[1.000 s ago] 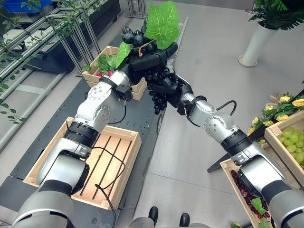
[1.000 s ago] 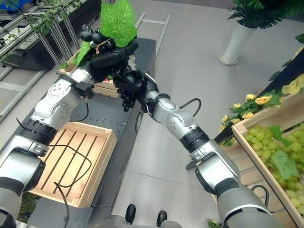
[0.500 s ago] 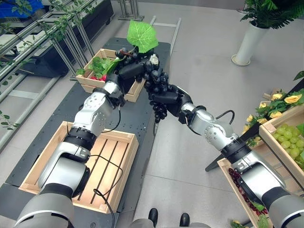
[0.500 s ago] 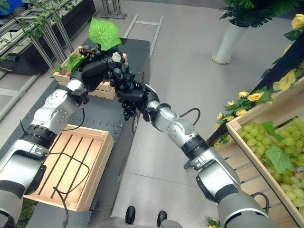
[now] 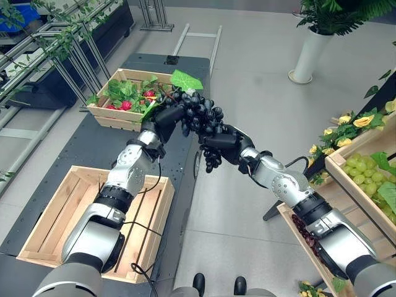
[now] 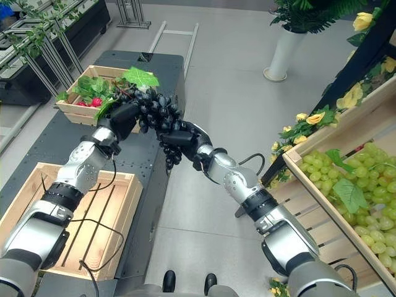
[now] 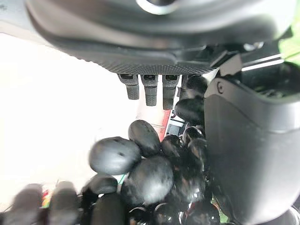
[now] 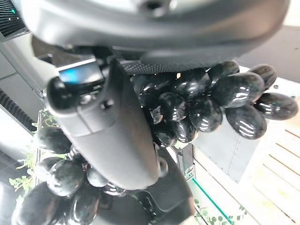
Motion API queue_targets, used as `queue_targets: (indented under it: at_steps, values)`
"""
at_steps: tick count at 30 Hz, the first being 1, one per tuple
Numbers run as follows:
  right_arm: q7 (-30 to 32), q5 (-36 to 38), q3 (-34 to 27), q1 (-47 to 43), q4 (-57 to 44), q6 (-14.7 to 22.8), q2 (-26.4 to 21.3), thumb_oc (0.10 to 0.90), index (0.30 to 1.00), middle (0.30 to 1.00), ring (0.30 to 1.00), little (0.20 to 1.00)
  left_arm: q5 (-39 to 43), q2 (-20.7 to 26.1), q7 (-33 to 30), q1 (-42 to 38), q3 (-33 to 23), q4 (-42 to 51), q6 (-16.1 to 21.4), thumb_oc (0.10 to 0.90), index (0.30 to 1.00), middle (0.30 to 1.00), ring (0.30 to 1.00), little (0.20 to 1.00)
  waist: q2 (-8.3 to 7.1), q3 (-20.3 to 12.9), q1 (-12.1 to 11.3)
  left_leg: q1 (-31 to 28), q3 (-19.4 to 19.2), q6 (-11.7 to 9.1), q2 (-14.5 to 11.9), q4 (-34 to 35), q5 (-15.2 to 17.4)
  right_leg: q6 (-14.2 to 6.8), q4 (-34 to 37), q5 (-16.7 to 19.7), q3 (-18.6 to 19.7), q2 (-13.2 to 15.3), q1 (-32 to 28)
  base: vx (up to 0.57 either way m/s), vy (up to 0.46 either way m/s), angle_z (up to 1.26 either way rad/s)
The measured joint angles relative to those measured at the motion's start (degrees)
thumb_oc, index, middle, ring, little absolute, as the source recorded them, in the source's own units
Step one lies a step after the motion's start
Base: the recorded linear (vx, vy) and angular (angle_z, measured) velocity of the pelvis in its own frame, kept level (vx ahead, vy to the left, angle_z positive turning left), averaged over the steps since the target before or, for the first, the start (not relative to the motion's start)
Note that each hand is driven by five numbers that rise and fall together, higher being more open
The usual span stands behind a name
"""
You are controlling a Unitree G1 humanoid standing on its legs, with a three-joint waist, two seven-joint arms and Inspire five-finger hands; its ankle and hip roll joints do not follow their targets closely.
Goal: Pick up the fruits from the basket on one side to the basket on the other side
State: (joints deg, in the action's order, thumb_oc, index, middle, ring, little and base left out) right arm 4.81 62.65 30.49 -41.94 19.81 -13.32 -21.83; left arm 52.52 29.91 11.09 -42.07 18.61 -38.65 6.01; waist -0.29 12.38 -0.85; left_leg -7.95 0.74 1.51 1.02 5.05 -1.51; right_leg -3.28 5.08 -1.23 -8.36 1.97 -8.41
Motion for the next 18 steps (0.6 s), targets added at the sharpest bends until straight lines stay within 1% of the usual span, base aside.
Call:
queue_targets:
  at_steps: [3, 5, 6, 8, 9, 11, 12, 13, 14, 16, 17, 18]
  values:
    - [-0.07, -1.68, -0.85, 1.76, -0.02, 0.00, -0.20, 0.400, 0.300, 0.300, 0.300, 0.300, 0.06, -0.10, 2.25, 1.98, -0.16, 0.02, 0.00, 0.800, 0.900, 0.900, 0.900, 0.900, -0.01, 0.00, -0.05, -0.13, -0.45, 0.00, -0.03, 0.00, 0.00, -0.03, 0.00, 0.17, 0.37, -0.02, 0.03, 0.00, 0.015, -0.05]
    - [-0.07, -3.24, -1.09, 2.48, -0.02, 0.00, -0.43, 0.400, 0.300, 0.300, 0.300, 0.300, 0.12, -0.11, 4.39, 3.71, -1.45, 0.04, -0.02, 0.800, 0.900, 0.900, 0.900, 0.900, -0.01, -0.01, 0.03, -0.21, -0.90, 0.00, -0.02, 0.01, 0.00, -0.06, 0.00, 0.26, 0.65, 0.00, 0.07, 0.01, 0.025, -0.11]
    - [-0.13, -4.21, -1.51, 3.15, -0.10, 0.00, -0.69, 0.400, 0.300, 0.300, 0.300, 0.300, 1.26, -0.14, 6.25, 4.84, -2.20, 0.08, -0.14, 0.800, 0.900, 0.900, 0.900, 0.900, -0.03, -0.02, 0.10, -0.25, -1.08, 0.00, -0.02, 0.01, 0.00, -0.07, 0.00, 0.36, 1.02, -0.01, 0.17, 0.01, 0.026, -0.12]
    - [-0.69, -6.26, -4.75, 6.30, -1.05, 0.02, -0.89, 0.400, 0.300, 0.300, 0.300, 0.300, 6.83, -1.00, 12.26, 8.43, -4.75, 2.05, -1.55, 0.800, 0.900, 0.900, 0.900, 0.900, -0.05, -0.03, -0.03, -0.25, -1.35, 0.00, 0.00, 0.02, 0.00, -0.12, 0.00, 0.46, 1.41, 0.01, 0.27, 0.02, 0.031, -0.08]
    - [-0.75, -6.48, -5.34, 7.00, -1.05, 0.01, -1.01, 0.400, 0.300, 0.300, 0.300, 0.300, 8.26, -1.52, 13.55, 9.29, -5.37, 2.63, -2.41, 0.800, 0.900, 0.900, 0.900, 0.900, -0.08, -0.04, -0.02, -0.25, -1.37, 0.00, 0.01, 0.02, 0.00, -0.13, 0.00, 0.50, 1.44, 0.01, 0.29, 0.02, 0.031, -0.04]
    - [-1.20, -8.44, -7.74, 9.97, -1.00, 0.04, -0.80, 0.400, 0.300, 0.300, 0.300, 0.300, 15.92, -5.39, 18.29, 13.79, -9.15, 6.90, -5.30, 0.800, 0.900, 0.900, 0.900, 0.900, -0.17, -0.10, -0.09, -0.37, -1.73, 0.01, 0.05, 0.03, 0.01, -0.19, 0.00, 0.56, 1.75, 0.06, 0.28, 0.04, 0.028, -0.05]
    - [-1.21, -8.86, -7.79, 10.64, -0.90, 0.04, -0.97, 0.400, 0.300, 0.300, 0.300, 0.300, 18.11, -6.54, 19.42, 14.48, -9.62, 7.47, -6.36, 0.800, 0.900, 0.900, 0.900, 0.900, -0.26, -0.15, -0.09, -0.39, -1.80, 0.02, 0.03, 0.03, 0.01, -0.19, 0.00, 0.61, 1.77, 0.04, 0.31, 0.04, 0.025, -0.09]
    - [-1.27, -9.64, -8.10, 12.11, -0.89, 0.04, -0.62, 0.400, 0.300, 0.300, 0.300, 0.300, 22.52, -10.03, 20.72, 16.62, -12.31, 9.88, -8.44, 0.800, 0.900, 0.900, 0.900, 0.900, -0.51, -0.30, 0.01, -0.54, -2.24, 0.02, 0.01, 0.03, 0.01, -0.18, 0.00, 0.64, 1.96, 0.03, 0.29, 0.03, 0.014, -0.12]
    - [-1.27, -10.48, -8.11, 12.70, -0.88, 0.03, -0.43, 0.400, 0.300, 0.300, 0.300, 0.300, 24.78, -11.75, 21.54, 17.24, -12.97, 10.50, -8.82, 0.800, 0.900, 0.900, 0.900, 0.900, -0.61, -0.36, 0.00, -0.65, -2.53, 0.02, -0.02, 0.03, 0.02, -0.15, 0.00, 0.70, 2.17, 0.00, 0.26, 0.04, 0.013, -0.15]
    - [-1.27, -11.88, -8.70, 15.02, -0.86, 0.04, 1.29, 0.400, 0.300, 0.300, 0.300, 0.300, 32.99, -18.10, 22.93, 19.84, -14.90, 14.49, -9.31, 0.800, 0.900, 0.900, 0.900, 0.900, -1.19, -0.71, 0.08, -1.00, -2.91, 0.05, -0.15, 0.04, 0.04, -0.08, 0.00, 0.92, 3.27, -0.20, 0.26, 0.04, 0.008, -0.19]
    - [-1.27, -12.74, -8.71, 15.44, -0.86, 0.04, 1.70, 0.400, 0.300, 0.300, 0.300, 0.300, 34.73, -19.48, 23.27, 20.07, -14.63, 15.17, -9.25, 0.800, 0.900, 0.900, 0.900, 0.900, -1.33, -0.79, 0.21, -1.06, -2.97, 0.05, -0.19, 0.04, 0.05, -0.06, 0.00, 1.00, 3.36, -0.24, 0.29, 0.02, 0.005, -0.15]
    - [-1.26, -13.39, -9.02, 16.33, -0.87, 0.04, 2.65, 0.400, 0.300, 0.300, 0.300, 0.300, 38.29, -21.56, 23.46, 20.86, -14.15, 17.61, -8.56, 0.800, 0.900, 0.900, 0.900, 0.900, -1.60, -0.95, 0.78, -1.07, -3.06, 0.06, -0.26, 0.04, 0.06, -0.03, 0.00, 1.13, 3.45, -0.33, 0.29, 0.01, 0.004, -0.07]
